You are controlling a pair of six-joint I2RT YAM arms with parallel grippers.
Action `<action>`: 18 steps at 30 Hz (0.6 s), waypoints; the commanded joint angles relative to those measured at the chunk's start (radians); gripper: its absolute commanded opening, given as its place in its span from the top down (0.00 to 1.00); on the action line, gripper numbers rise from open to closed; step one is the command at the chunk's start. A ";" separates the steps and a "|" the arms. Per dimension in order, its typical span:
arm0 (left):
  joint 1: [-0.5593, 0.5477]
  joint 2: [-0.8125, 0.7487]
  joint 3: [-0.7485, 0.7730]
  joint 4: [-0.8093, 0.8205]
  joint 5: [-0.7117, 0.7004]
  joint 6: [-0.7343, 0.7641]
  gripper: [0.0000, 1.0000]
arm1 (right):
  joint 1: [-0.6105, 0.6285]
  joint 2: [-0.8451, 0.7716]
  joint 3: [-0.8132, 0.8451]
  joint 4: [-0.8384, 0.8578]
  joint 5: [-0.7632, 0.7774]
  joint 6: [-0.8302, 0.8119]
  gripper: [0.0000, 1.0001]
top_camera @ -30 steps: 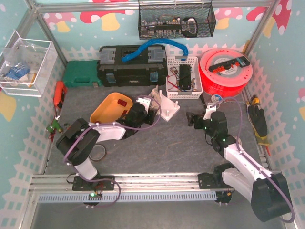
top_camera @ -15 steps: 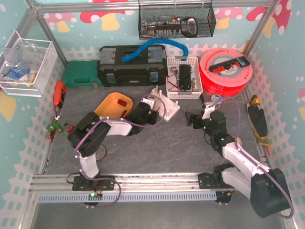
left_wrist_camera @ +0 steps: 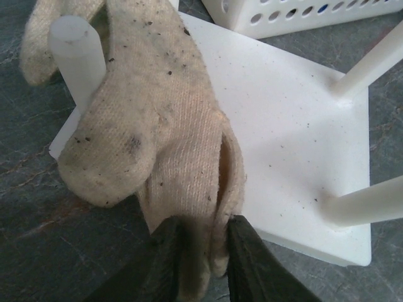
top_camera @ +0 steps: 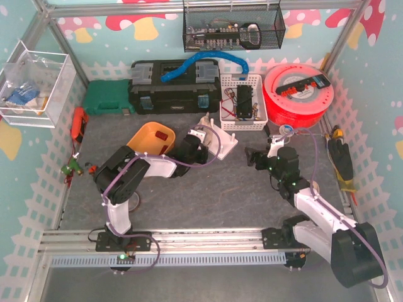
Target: Install the large spring
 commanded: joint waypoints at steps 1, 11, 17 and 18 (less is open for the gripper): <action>-0.003 0.007 0.032 -0.014 -0.009 0.019 0.82 | 0.009 -0.024 -0.017 0.018 0.016 -0.014 0.02; -0.003 -0.118 0.050 -0.058 0.022 0.010 1.00 | 0.009 -0.043 -0.023 0.017 0.036 -0.009 0.02; -0.005 -0.262 0.088 -0.078 0.079 -0.010 1.00 | 0.009 -0.044 -0.027 0.000 0.131 0.024 0.03; -0.006 -0.283 0.097 -0.079 0.091 -0.013 1.00 | 0.009 -0.044 -0.027 -0.003 0.144 0.029 0.03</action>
